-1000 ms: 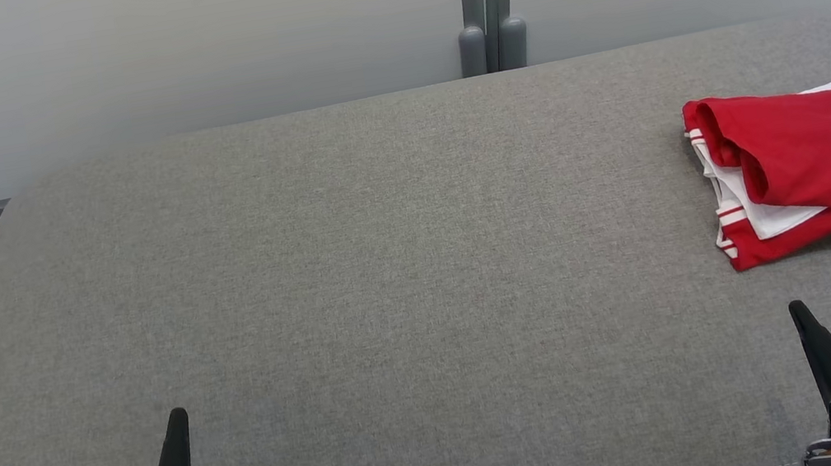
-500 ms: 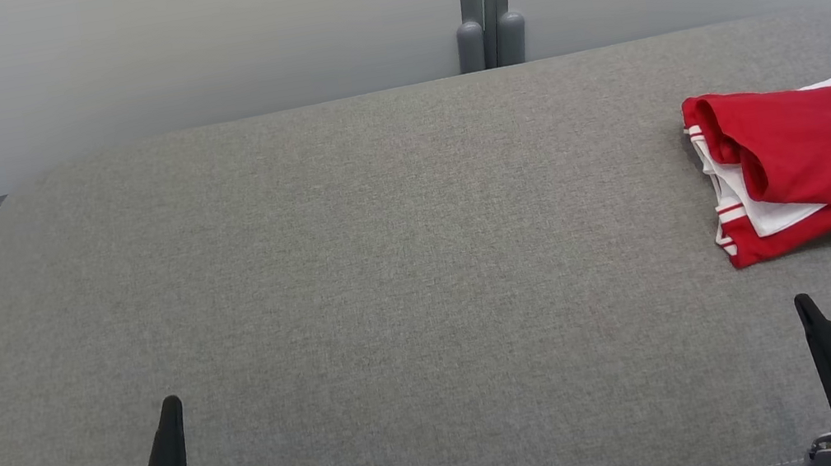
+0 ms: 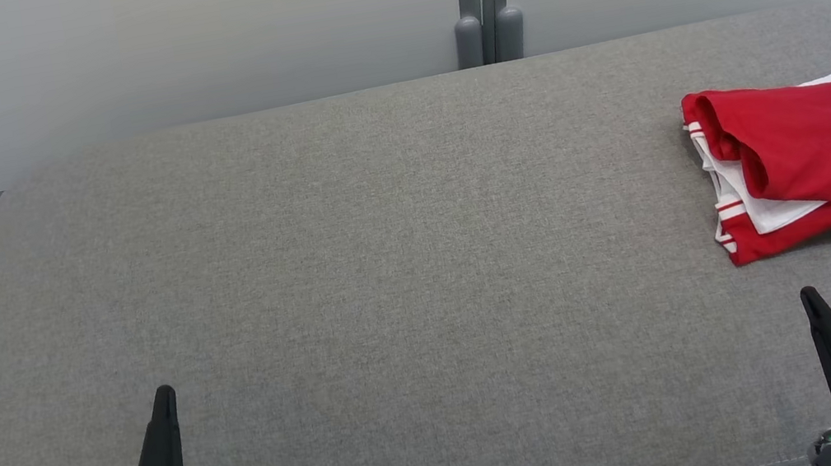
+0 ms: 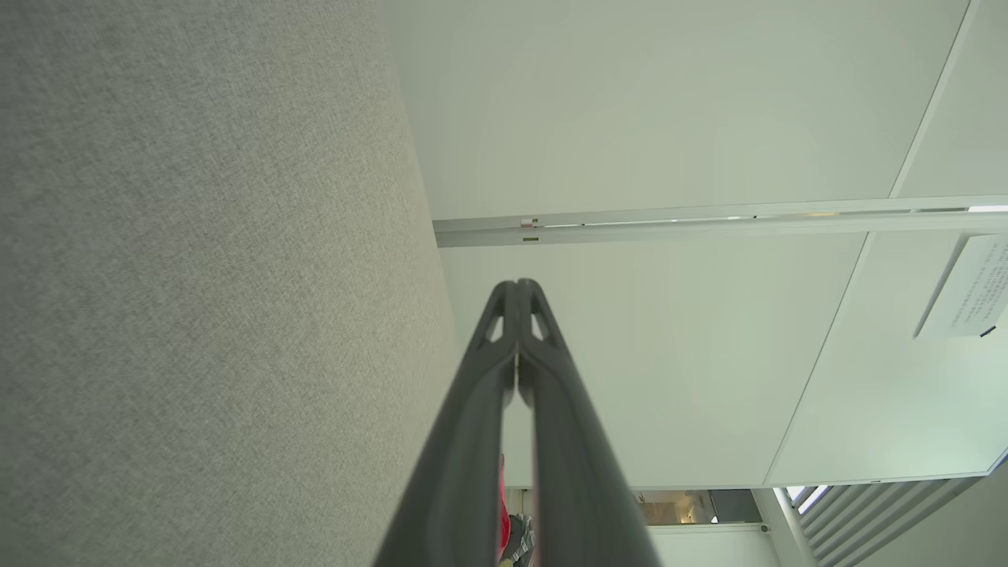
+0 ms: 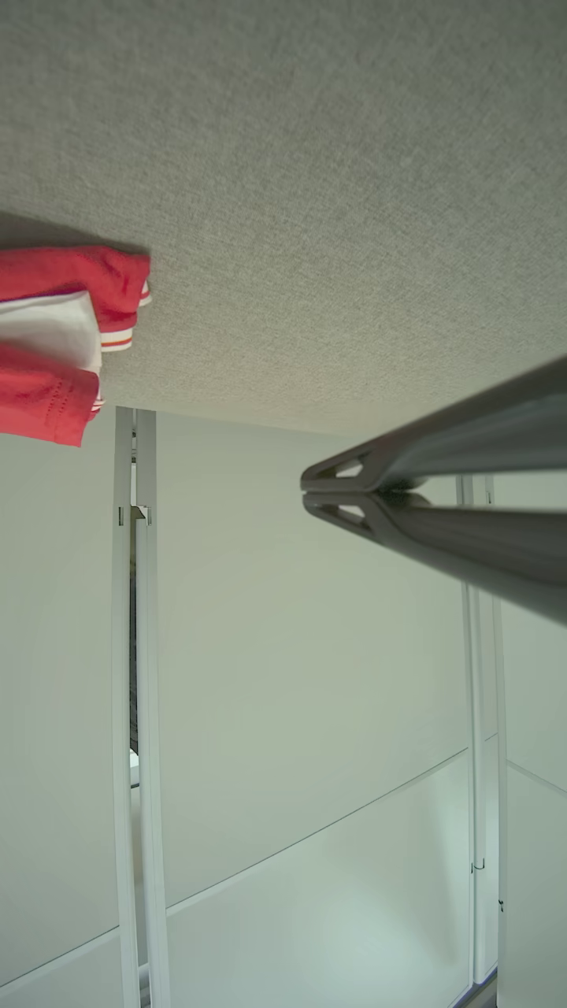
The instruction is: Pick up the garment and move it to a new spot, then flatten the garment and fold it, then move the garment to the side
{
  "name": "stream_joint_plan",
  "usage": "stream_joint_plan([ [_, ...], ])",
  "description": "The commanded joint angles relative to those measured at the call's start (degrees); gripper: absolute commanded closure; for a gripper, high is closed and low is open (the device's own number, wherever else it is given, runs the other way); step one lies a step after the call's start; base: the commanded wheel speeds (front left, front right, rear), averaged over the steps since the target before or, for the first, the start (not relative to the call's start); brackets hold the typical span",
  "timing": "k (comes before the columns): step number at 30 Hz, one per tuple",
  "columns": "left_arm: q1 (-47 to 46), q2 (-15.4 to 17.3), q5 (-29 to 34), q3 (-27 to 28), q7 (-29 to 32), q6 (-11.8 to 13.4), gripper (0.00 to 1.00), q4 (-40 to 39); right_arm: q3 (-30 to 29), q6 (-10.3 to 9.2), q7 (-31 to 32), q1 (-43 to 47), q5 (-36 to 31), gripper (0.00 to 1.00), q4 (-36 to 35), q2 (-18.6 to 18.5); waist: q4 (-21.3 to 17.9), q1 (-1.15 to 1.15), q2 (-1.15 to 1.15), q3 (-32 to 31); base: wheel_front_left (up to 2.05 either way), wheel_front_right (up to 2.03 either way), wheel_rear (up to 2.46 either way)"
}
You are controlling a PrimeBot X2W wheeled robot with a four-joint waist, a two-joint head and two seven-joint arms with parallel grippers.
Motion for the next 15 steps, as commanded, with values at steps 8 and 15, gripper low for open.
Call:
stream_joint_plan([
  [8,-0.98,-0.24,-1.34,0.58,0.51,-0.62,1.00,-0.31,-0.25,0.02,0.47,0.68,1.62,1.00,-0.58,-0.26,-0.03,0.00,0.00,0.11,0.00,0.00,0.00],
  [15,-0.97,-0.24,-1.34,0.57,0.51,-0.61,1.00,-0.32,-0.25,0.02,0.47,0.67,1.63,1.00,-0.57,-0.26,-0.03,0.00,0.00,0.11,0.00,0.00,0.00],
])
